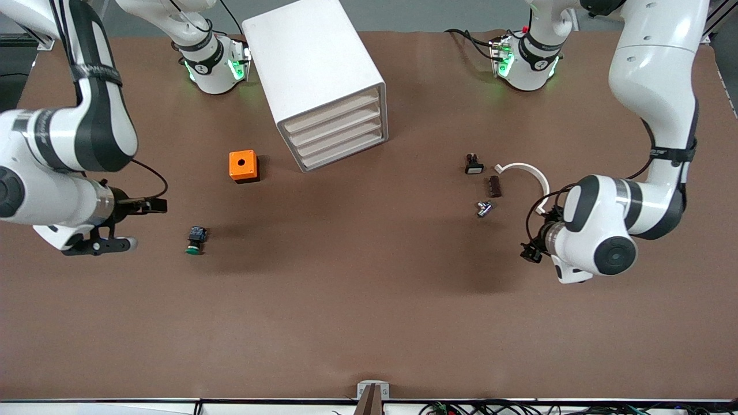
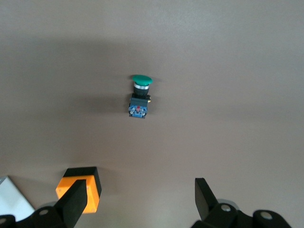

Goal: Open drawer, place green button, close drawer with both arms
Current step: 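Grasp the green button with the right gripper while the left gripper grips the drawer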

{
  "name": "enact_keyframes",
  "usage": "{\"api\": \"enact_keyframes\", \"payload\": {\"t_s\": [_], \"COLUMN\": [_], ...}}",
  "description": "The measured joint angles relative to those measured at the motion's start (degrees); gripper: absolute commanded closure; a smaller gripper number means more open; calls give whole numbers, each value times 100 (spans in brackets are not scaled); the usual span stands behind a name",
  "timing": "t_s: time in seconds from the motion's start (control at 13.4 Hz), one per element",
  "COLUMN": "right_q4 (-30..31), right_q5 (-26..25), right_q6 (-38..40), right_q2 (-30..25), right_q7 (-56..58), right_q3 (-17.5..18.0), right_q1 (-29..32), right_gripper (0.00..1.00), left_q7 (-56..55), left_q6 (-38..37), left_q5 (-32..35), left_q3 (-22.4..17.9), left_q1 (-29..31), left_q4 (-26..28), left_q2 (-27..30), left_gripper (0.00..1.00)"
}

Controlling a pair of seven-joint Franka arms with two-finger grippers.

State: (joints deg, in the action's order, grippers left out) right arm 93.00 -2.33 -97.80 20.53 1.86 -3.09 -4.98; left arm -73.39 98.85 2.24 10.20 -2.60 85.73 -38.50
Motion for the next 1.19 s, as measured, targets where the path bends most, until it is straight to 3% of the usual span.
{"api": "enact_keyframes", "payload": {"t_s": [0.3, 0.67, 0.74, 0.82, 1.12, 1.19], "right_q4": [170, 935, 1108, 1297, 1923, 2049], "right_q5": [34, 106, 127, 182, 512, 575], "right_q6": [-766, -2216, -2473, -2744, -3671, -3859], "right_q2": [582, 852, 852, 853, 852, 852], "right_q7": [-8, -9, -13, -15, -163, -327], "right_q3": [-36, -34, -32, -30, -25, -22], "right_q1": [86, 149, 149, 148, 143, 135], "right_gripper": [0, 0, 0, 0, 0, 0], "left_q7": [-1816, -3948, -4224, -4467, -5342, -5528], "left_q6": [-198, -209, -210, -212, -212, -213], "left_q5": [-1379, -2908, -3166, -3444, -4302, -4373], "left_q3": [33, 38, 39, 38, 39, 41], "left_q1": [-593, -1399, -1471, -1537, -1986, -2126], "left_q4": [-1, 1, 2, 2, 3, 4], "left_q2": [-74, -192, -236, -282, -455, -503], "left_gripper": [0, 4, 10, 23, 33, 49]}}
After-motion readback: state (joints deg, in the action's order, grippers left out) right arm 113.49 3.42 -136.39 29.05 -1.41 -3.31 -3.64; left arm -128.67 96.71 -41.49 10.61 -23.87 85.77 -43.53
